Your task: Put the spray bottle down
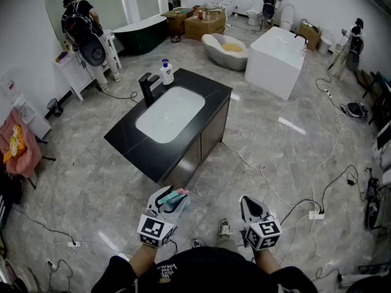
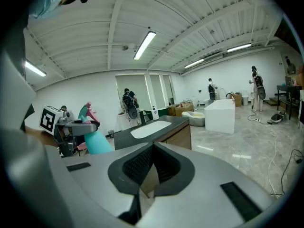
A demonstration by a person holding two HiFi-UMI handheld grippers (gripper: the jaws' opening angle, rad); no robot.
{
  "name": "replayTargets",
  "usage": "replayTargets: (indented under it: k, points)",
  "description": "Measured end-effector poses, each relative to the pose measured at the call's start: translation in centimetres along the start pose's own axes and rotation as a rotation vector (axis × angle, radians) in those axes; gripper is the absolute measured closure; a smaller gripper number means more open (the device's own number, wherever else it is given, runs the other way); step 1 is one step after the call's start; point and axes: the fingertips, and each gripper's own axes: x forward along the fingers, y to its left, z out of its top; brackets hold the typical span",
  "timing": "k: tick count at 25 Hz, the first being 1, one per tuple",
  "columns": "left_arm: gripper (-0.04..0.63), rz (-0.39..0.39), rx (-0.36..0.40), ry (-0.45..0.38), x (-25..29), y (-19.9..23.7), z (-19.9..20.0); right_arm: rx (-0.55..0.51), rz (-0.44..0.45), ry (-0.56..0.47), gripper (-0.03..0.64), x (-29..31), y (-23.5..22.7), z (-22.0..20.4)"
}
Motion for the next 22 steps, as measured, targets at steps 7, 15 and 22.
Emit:
replayTargets:
  k: [7, 15, 22]
  points:
    - [0.377, 0.004, -0.024, 0.005, 2.7, -1.5, 0.3, -0.003, 0.009, -0.011, 0.615, 0.4, -2.6, 1.2]
    - [0.377, 0.021, -0.027, -0.005, 7.6, -2.2, 1.6, 0.019, 0.044, -0.042, 0.614, 2.5, -6.5, 2.8]
    - [0.377, 0.088, -0.044, -0.016, 12.2, -2.9, 2.6, 0.001, 0.104, -0.040, 0.614, 4.7, -11.1, 4.4]
